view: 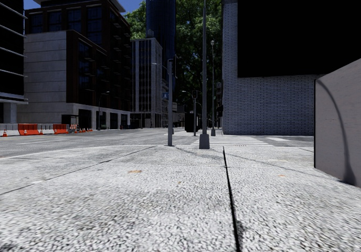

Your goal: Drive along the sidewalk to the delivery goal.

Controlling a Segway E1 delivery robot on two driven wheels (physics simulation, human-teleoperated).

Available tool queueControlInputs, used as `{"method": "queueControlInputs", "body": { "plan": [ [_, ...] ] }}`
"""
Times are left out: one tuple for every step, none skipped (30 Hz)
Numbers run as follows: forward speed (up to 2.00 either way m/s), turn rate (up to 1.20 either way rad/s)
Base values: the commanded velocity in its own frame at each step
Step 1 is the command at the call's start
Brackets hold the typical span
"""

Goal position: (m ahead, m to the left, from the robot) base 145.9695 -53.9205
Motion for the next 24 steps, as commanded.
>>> {"method": "queueControlInputs", "body": {
  "plan": [
    [0.00,0.00],
    [0.00,0.00],
    [0.00,0.00],
    [0.00,0.00],
    [0.00,0.00],
    [0.00,0.00],
    [0.00,0.00],
    [0.00,0.00],
    [0.00,0.00],
    [0.00,0.00],
    [0.00,0.00],
    [0.00,0.00],
    [0.00,0.00],
    [0.00,0.00],
    [0.00,0.00],
    [0.00,0.00],
    [0.00,0.00],
    [0.00,0.00],
    [0.00,0.00],
    [0.00,0.00],
    [0.00,0.00],
    [0.00,0.00],
    [0.00,0.00],
    [0.00,0.00]
  ]
}}
